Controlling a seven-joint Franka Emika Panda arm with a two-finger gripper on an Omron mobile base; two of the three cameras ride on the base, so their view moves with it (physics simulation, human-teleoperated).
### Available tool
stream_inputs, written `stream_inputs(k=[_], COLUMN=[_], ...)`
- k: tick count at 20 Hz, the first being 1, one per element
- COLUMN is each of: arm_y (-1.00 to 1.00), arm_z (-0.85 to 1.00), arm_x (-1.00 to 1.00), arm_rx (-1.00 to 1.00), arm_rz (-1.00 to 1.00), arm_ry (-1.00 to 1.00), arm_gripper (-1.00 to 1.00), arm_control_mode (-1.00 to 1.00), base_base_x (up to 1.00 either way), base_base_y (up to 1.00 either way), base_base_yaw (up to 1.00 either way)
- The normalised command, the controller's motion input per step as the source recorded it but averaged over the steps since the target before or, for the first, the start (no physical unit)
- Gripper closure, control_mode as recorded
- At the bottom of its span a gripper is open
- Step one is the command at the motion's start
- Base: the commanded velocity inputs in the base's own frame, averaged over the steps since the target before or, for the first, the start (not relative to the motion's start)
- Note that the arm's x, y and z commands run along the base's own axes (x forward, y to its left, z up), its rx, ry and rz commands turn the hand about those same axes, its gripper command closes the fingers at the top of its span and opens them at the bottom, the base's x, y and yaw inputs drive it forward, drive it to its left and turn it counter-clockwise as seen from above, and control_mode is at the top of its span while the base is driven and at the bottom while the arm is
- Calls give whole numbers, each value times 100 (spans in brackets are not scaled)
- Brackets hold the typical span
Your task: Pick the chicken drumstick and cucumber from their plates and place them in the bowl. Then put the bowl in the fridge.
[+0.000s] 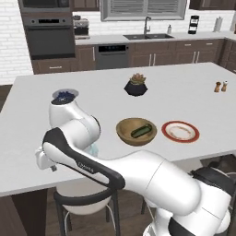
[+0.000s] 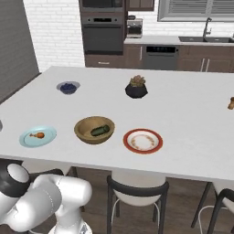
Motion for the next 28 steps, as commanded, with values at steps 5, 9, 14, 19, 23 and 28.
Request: stream_inputs(k=[5,9,14,19,23,28], arm_y=[-80,-43,0,0,0,0], arm_z=[-10,-22,-18,-13,-33,-44], arm_x=[77,64,70,52,40,43], arm_rx=[8,2,-8,-9,-11,0], arm_rz=[10,17,24,26,34,28], arm_ry=[0,-6,-1,1,0,0], arm_gripper=[-100,-100,-100,-100,-100,-100], arm_control_mode=[-100,-100,-100,-100,-100,-100], base_base_x=[0,0,0,0,0,0], base_base_y=[0,0,0,0,0,0], base_base_yaw=[0,0,0,0,0,0])
